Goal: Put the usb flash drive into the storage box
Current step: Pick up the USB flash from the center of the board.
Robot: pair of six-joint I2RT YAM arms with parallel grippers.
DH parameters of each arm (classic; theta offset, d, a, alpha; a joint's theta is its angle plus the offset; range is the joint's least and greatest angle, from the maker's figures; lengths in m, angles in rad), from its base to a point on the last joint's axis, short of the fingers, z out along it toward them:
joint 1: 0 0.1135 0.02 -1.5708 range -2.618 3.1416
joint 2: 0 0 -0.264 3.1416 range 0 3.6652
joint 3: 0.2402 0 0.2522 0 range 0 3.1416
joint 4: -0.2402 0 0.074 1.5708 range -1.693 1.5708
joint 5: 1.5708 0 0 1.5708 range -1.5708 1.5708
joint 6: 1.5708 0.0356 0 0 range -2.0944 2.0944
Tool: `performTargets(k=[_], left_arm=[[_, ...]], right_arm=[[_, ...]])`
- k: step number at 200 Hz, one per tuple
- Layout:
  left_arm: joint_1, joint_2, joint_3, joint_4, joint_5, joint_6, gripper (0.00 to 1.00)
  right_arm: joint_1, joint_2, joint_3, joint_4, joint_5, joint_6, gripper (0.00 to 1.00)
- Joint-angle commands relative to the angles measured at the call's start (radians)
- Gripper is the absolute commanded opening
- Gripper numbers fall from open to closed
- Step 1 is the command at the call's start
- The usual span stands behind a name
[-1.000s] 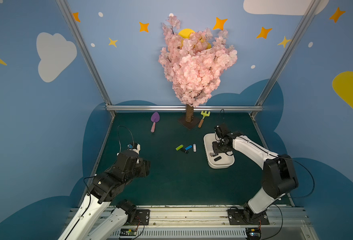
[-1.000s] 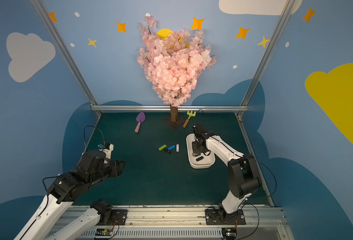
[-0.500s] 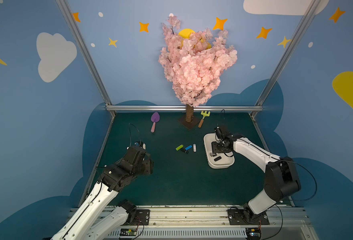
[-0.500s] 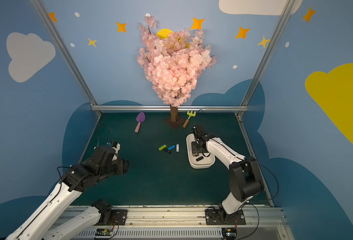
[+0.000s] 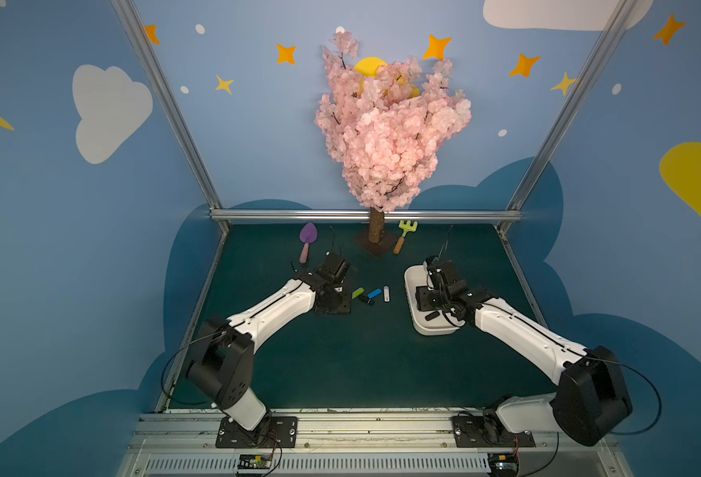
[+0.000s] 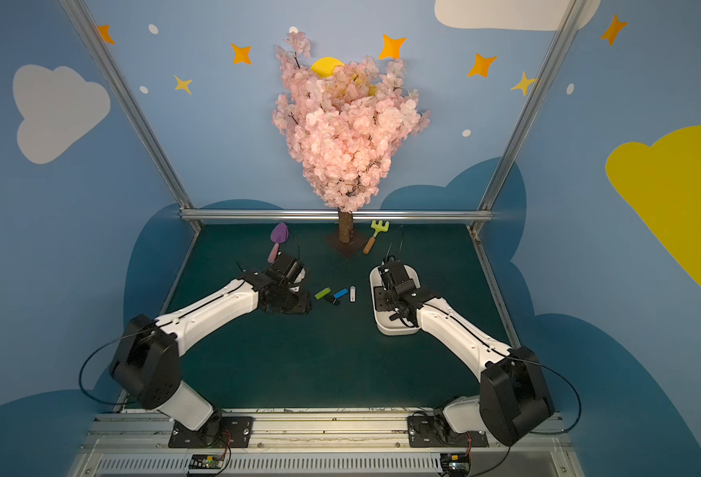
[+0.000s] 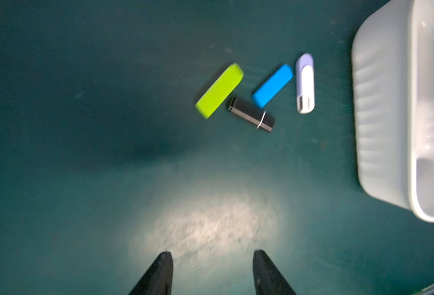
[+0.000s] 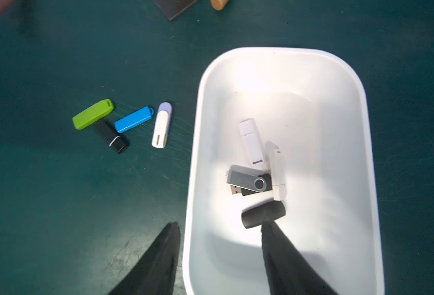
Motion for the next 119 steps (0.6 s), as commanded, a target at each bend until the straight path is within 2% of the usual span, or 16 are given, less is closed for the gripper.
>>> performTargets(k=[1, 36, 76, 119], left_arm=[[0.028, 0.134, 0.11, 0.051, 0.073, 0.161, 0.54], [0.036, 0.347, 0.362, -0.071, 0.059, 0.263, 0.53], [0.051, 0.464, 0.502, -0.16, 0.021, 0.313, 0.53], [0.053, 0.558, 0.565, -0.21, 0.035, 0.376, 0.53]], right_arm=[[-0.027, -0.021, -0.007, 0.024, -0.019, 0.042, 0.55], [-0.031, -0.026, -0.01, 0.023, -0.012, 0.048, 0.55], [-0.032, -0.011, 0.006, 0.005, -0.022, 0.051, 0.54], [-0.032, 0.004, 0.011, 0.002, -0.03, 0.052, 0.55]])
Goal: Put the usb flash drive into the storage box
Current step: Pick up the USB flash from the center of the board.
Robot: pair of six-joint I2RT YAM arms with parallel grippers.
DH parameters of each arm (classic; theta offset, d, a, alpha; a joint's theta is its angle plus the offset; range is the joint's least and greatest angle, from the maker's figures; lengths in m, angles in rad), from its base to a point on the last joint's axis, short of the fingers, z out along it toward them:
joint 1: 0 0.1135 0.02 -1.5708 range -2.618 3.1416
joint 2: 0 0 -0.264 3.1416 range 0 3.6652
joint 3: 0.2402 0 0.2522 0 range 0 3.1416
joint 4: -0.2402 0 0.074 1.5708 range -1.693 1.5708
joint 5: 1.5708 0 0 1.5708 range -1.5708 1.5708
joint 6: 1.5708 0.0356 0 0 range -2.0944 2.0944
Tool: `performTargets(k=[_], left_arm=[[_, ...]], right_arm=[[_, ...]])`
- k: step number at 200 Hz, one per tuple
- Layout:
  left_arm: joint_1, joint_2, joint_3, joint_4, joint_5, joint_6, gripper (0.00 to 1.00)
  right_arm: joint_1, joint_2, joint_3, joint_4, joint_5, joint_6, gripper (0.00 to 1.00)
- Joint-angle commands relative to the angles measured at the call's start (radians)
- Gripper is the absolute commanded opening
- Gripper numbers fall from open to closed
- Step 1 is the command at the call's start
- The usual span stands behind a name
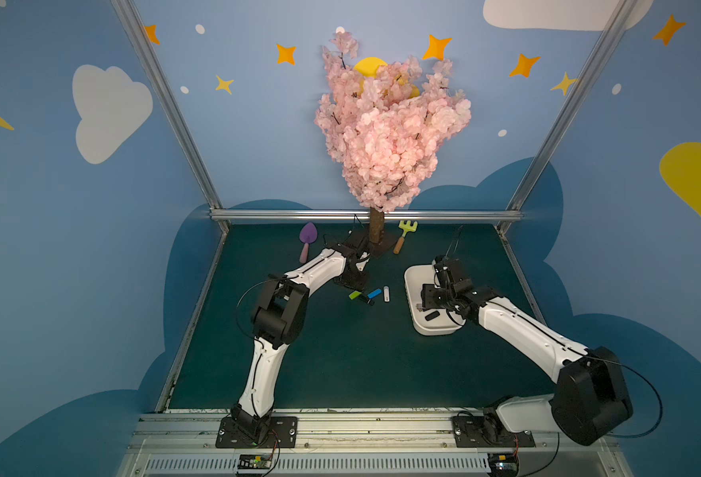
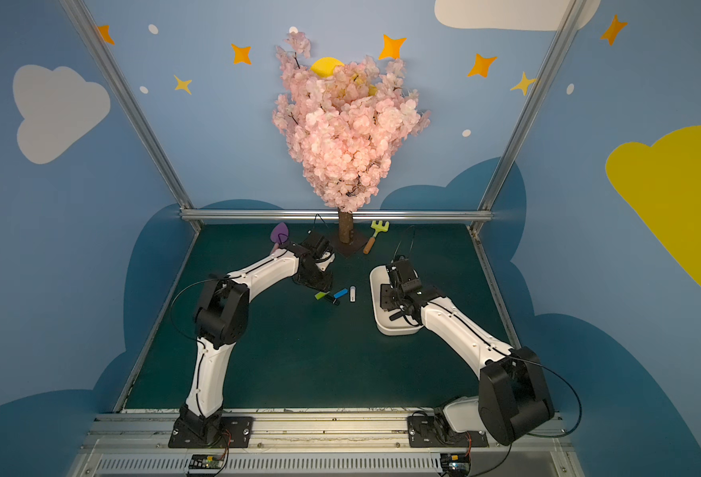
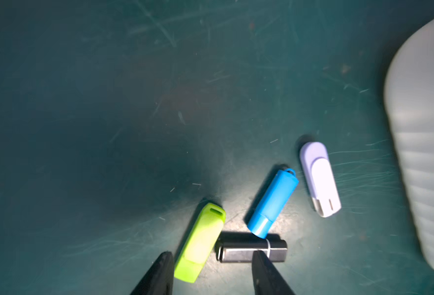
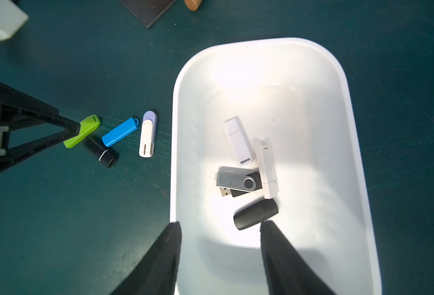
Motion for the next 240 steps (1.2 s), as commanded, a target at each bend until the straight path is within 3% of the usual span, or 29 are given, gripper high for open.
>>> performTargets(k=[1, 74, 131, 167, 196, 240], left_arm=[[0.005, 0.054, 0.031, -0.082, 0.005, 0.065, 0.53], [0.021, 0.106, 0.044, -0.11, -0.054, 0.039, 0.5], [0.063, 0.107, 0.02, -0.113, 0.0, 0.02, 0.44], [0.051, 0.113, 0.02, -0.168, -0.066, 0.016, 0.38], [0.043, 0.092, -0.007, -0.177, -0.077, 0.008, 0.41], [0.006, 0.134, 0.067, -0.286, -0.15, -0.016, 0.41]], right_arm=[[0.002, 0.005, 0.016, -0.002, -0.007, 0.013, 0.54], [0.001, 0.037, 0.032, -0.018, -0.004, 0.01, 0.54], [0.002, 0.047, 0.038, -0.023, -0.003, 0.01, 0.54], [0.002, 0.046, 0.039, -0.027, -0.002, 0.011, 0.54], [0.004, 0.047, 0.041, -0.026, -0.007, 0.012, 0.54], [0.004, 0.049, 0.042, -0.029, 0.0, 0.011, 0.53]])
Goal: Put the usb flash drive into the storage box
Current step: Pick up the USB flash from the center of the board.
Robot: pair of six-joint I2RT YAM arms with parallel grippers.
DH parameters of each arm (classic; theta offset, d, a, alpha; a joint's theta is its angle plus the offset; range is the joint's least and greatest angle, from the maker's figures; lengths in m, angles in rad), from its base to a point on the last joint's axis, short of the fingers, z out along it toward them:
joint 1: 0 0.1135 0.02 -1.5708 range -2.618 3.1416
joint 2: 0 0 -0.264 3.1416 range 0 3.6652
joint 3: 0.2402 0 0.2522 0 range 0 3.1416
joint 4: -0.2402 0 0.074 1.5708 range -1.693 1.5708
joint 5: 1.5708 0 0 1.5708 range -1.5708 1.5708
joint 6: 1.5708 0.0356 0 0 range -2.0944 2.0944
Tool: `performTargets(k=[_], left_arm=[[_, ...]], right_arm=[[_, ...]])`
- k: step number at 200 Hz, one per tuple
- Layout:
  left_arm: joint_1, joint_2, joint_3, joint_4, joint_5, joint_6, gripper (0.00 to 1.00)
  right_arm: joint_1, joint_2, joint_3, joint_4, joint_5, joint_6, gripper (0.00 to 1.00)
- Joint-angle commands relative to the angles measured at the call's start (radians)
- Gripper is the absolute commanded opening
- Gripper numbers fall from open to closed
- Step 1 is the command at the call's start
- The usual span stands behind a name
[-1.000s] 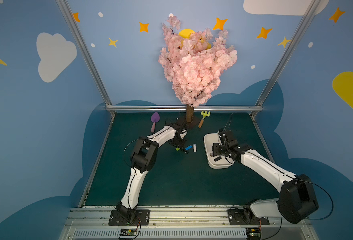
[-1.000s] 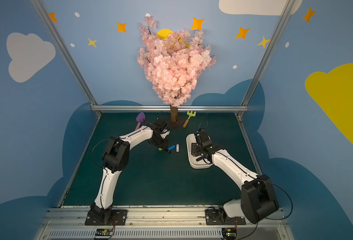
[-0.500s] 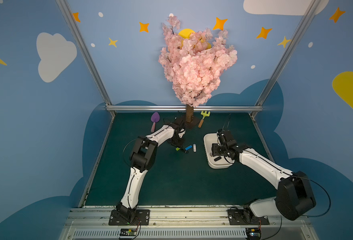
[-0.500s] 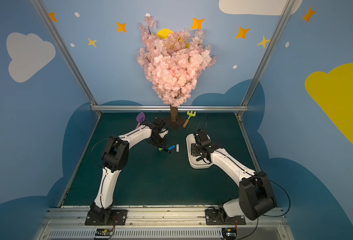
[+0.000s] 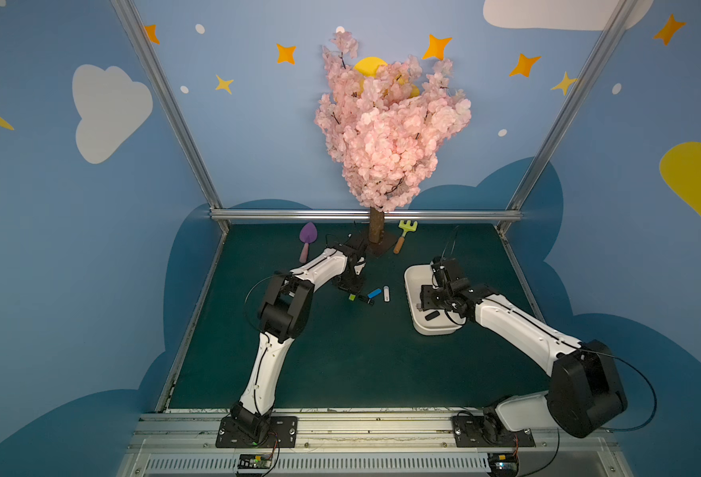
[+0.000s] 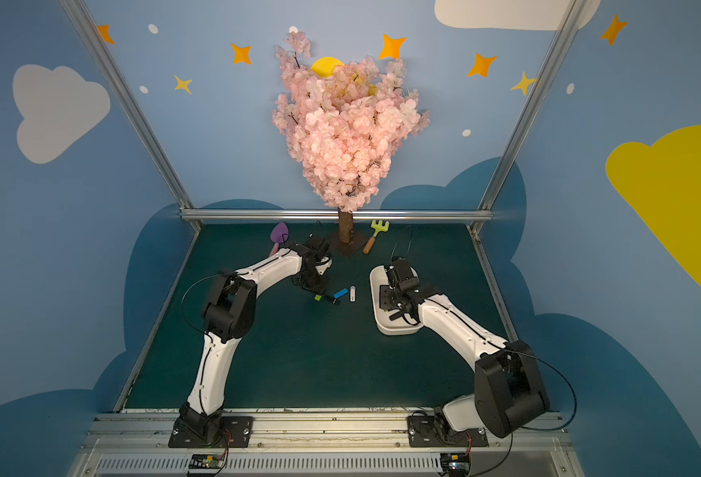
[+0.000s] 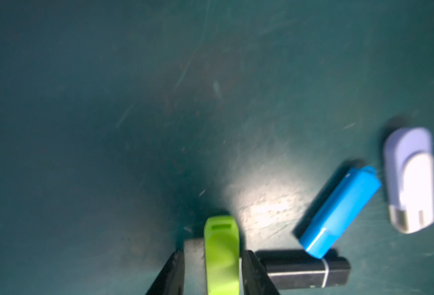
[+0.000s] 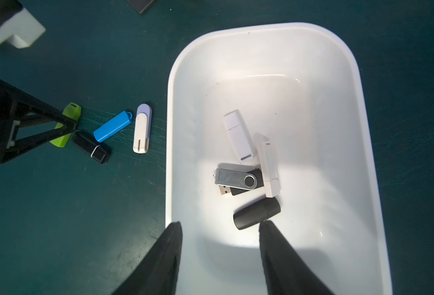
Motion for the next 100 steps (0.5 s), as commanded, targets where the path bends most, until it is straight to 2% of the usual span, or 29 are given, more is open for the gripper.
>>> performTargets(k=[1, 46, 100], left_arm=[[-0.008, 0.06, 0.011, -0.176, -0.068, -0.027, 0.41], [-0.035, 0.088, 0.045, -0.233, -0.119, -0.044, 0.38], [-0.042, 0.136, 0.108, -0.234, -0.073, -0.042, 0.3]], right_arm=[[0.003, 0.01, 0.033, -0.018, 0.003, 0.011, 0.53], [0.005, 0.011, 0.035, -0.019, 0.0, 0.011, 0.53], [0.005, 0.01, 0.036, -0.022, 0.008, 0.014, 0.53]])
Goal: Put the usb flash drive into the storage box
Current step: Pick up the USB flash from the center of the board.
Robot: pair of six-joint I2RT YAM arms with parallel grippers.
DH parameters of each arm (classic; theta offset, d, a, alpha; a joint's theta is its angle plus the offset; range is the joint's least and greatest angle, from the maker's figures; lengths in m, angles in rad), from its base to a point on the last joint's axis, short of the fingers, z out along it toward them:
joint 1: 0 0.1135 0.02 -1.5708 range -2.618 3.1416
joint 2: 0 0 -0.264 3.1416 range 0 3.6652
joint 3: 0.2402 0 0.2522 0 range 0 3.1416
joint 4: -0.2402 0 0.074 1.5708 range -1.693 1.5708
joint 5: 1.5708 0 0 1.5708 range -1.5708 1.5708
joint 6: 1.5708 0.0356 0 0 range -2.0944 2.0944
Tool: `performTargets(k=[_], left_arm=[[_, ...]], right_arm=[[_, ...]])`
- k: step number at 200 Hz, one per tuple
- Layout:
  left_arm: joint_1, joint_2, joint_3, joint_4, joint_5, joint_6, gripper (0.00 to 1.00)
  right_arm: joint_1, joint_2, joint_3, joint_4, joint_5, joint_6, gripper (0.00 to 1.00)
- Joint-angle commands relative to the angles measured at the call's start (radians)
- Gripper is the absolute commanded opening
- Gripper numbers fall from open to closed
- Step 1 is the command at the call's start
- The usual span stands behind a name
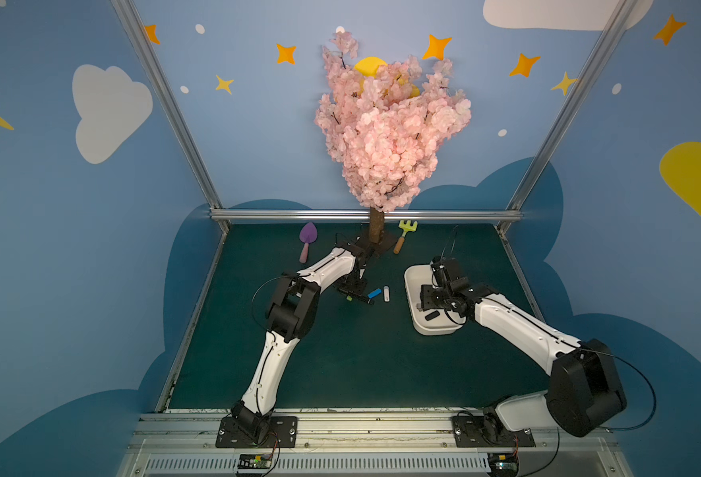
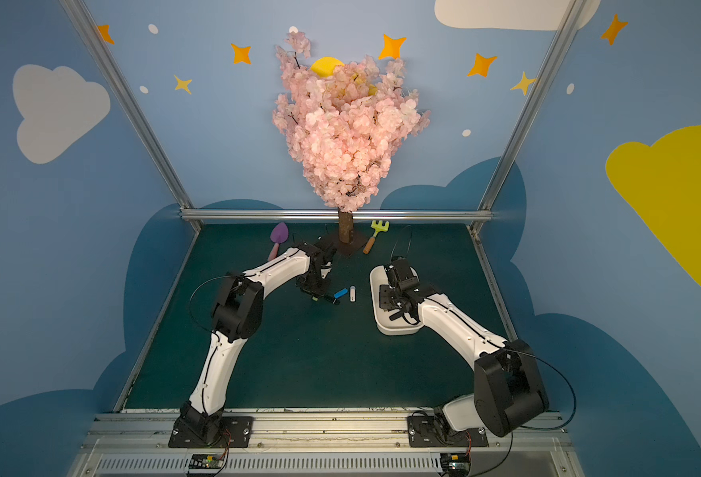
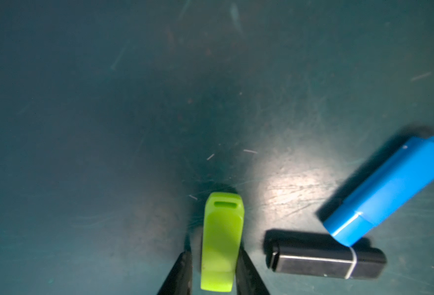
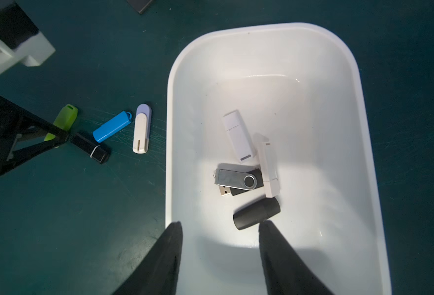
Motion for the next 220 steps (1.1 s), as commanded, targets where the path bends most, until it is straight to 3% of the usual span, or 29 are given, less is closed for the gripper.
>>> performTargets(k=[1, 62, 124, 174, 220], left_arm=[[-0.004, 0.075, -0.005, -0.079, 0.019, -0.002, 0.3], [0.001, 0.027, -0.035, -0.017, 0.042, -0.026, 0.2], [-0.004, -0.168, -0.109, 0.082, 0.113, -0.091, 0.14], [-0.115, -0.314, -0.128, 0.168, 0.206, -0.154, 0.15], [-0.22, -0.274, -0.061, 0.282, 0.353, -0.26, 0.17]], right_arm=[[0.004, 0.007, 0.026, -0.016, 0.007, 0.014, 0.53], [0.007, -0.01, 0.023, -0.018, 0.02, 0.014, 0.53], [0.0, -0.136, -0.044, 0.017, 0.121, 0.053, 0.53], [-0.027, -0.345, -0.196, 0.093, 0.328, 0.198, 0.52], [-0.086, -0.49, -0.36, 0.212, 0.37, 0.288, 0.46]])
